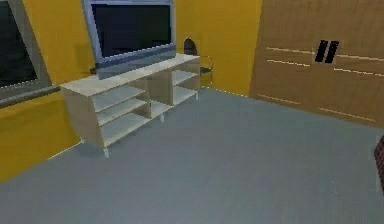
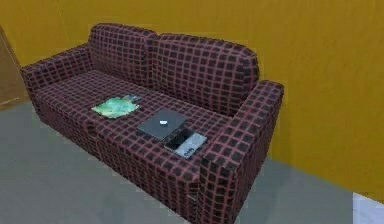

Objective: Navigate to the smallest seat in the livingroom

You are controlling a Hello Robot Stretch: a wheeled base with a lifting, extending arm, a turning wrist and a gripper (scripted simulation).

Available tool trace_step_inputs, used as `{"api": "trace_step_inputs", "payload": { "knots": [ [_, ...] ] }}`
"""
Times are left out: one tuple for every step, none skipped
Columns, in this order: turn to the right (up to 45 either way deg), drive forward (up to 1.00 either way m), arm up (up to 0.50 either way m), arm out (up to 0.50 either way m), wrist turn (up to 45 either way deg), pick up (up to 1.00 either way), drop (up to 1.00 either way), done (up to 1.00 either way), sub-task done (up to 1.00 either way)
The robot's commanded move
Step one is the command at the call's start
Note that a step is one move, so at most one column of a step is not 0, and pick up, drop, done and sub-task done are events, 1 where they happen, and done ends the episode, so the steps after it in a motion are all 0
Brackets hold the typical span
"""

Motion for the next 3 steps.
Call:
{"api": "trace_step_inputs", "payload": {
  "knots": [
    [9.0, 0.0, 0.0, 0.0, 0.0, 0.0, 0.0, 0.0, 0.0],
    [0.0, 1.0, 0.0, 0.0, 0.0, 0.0, 0.0, 0.0, 0.0],
    [0.0, 1.0, 0.0, 0.0, 0.0, 0.0, 0.0, 0.0, 0.0]
  ]
}}
